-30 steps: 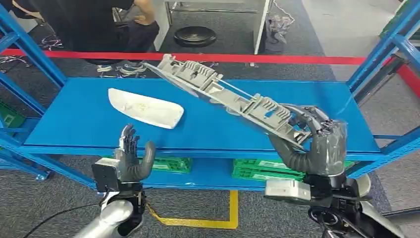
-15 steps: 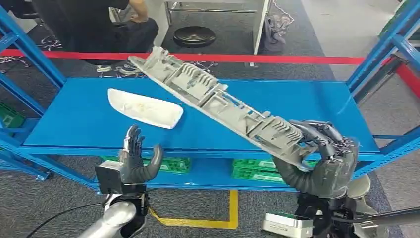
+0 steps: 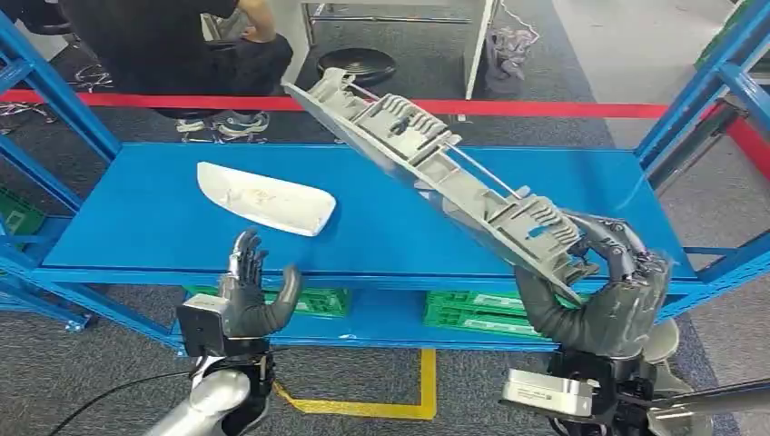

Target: Take the parts from the cabinet and place them on the table.

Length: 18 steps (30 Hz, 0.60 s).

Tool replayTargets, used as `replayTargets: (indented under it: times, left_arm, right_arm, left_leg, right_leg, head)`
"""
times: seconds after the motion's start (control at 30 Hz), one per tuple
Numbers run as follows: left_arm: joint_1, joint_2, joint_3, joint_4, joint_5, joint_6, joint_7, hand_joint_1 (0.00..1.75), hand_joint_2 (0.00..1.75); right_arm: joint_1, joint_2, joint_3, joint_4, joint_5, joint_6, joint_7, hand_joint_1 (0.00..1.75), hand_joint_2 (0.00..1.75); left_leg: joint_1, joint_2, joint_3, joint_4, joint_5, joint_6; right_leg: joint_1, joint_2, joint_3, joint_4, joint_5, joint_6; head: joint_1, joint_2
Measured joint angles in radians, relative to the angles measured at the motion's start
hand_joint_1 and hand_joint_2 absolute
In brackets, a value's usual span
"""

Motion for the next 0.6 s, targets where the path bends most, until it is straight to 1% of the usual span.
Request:
replayTargets:
  times: [0.2, 0.4, 0.53, 0.57, 0.6]
  left_arm:
    - [0.000, 0.000, 0.000, 0.000, 0.004, 0.000, -0.007, 0.00, 1.75]
    - [0.000, 0.000, -0.005, 0.000, -0.001, 0.009, -0.012, 0.00, 1.75]
    - [0.000, 0.000, -0.009, 0.000, -0.002, 0.010, -0.013, 0.00, 1.75]
    - [0.001, 0.000, -0.010, 0.000, -0.003, 0.010, -0.014, 0.00, 1.75]
    - [0.001, 0.000, -0.010, -0.001, -0.006, 0.008, -0.016, 0.00, 1.75]
  right_arm:
    - [0.000, 0.001, -0.001, 0.000, -0.012, 0.000, 0.005, 1.75, 1.75]
    - [0.000, 0.000, 0.000, 0.000, -0.129, 0.000, 0.023, 1.75, 1.75]
    - [0.000, 0.000, 0.002, 0.000, -0.131, 0.000, 0.034, 1.75, 1.75]
    - [-0.001, 0.000, 0.003, 0.000, -0.122, 0.000, 0.045, 1.75, 1.75]
    - [-0.002, -0.002, 0.004, 0.000, -0.107, 0.000, 0.062, 1.75, 1.75]
  left_leg:
    - [0.000, 0.000, 0.000, 0.000, 0.000, 0.000]
    - [0.000, 0.000, 0.000, 0.000, 0.000, 0.000]
    - [0.000, 0.000, 0.000, 0.000, 0.000, 0.000]
    - [0.000, 0.000, 0.000, 0.001, 0.000, 0.000]
    - [-0.005, -0.001, -0.001, 0.004, -0.002, 0.002]
  right_leg:
    - [0.000, 0.000, 0.000, 0.000, 0.000, 0.000]
    - [0.000, 0.000, 0.000, 0.000, 0.000, 0.000]
    - [0.000, 0.000, 0.000, 0.000, 0.000, 0.000]
    - [0.000, 0.000, 0.001, -0.001, 0.000, 0.000]
    - [-0.001, -0.001, 0.002, -0.002, 0.001, 0.001]
  head:
    - [0.000, 0.000]
    - [0.000, 0.000]
    - [0.000, 0.000]
    - [0.000, 0.000]
    - [0.000, 0.000]
